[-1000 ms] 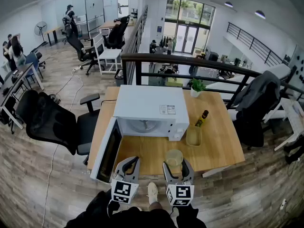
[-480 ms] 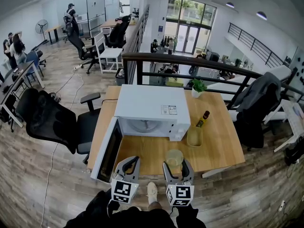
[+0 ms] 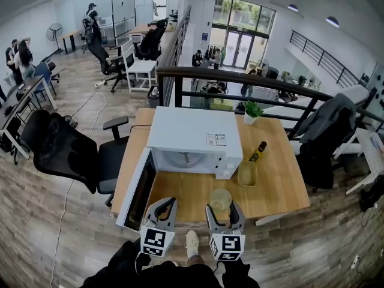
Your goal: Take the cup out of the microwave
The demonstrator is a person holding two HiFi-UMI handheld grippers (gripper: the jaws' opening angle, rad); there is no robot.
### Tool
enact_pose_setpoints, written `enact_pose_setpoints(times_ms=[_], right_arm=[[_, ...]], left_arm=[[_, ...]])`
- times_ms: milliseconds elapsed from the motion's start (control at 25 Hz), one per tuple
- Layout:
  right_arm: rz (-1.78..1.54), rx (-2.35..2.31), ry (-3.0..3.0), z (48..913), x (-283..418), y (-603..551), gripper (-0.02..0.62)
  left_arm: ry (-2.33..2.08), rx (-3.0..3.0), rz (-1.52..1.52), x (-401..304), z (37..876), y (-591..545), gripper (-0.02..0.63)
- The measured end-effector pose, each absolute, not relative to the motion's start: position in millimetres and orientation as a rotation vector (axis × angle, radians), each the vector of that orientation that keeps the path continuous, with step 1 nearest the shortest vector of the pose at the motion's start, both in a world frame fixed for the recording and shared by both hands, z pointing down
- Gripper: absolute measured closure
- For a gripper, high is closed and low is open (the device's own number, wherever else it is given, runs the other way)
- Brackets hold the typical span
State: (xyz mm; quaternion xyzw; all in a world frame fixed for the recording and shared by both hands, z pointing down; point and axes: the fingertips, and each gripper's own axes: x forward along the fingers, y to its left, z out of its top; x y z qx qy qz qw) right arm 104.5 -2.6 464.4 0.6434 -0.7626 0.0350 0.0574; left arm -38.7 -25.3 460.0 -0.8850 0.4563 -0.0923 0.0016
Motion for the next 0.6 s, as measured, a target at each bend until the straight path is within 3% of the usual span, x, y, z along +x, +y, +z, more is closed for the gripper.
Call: enact_pose_setpoints(times_ms=[600], right_arm=[[0.1, 1.942, -2.318, 464.8, 99.9, -5.4, 0.253]], left_arm=[[1.444, -2.776, -0.286, -43.4, 461.6, -28.1, 0.581]])
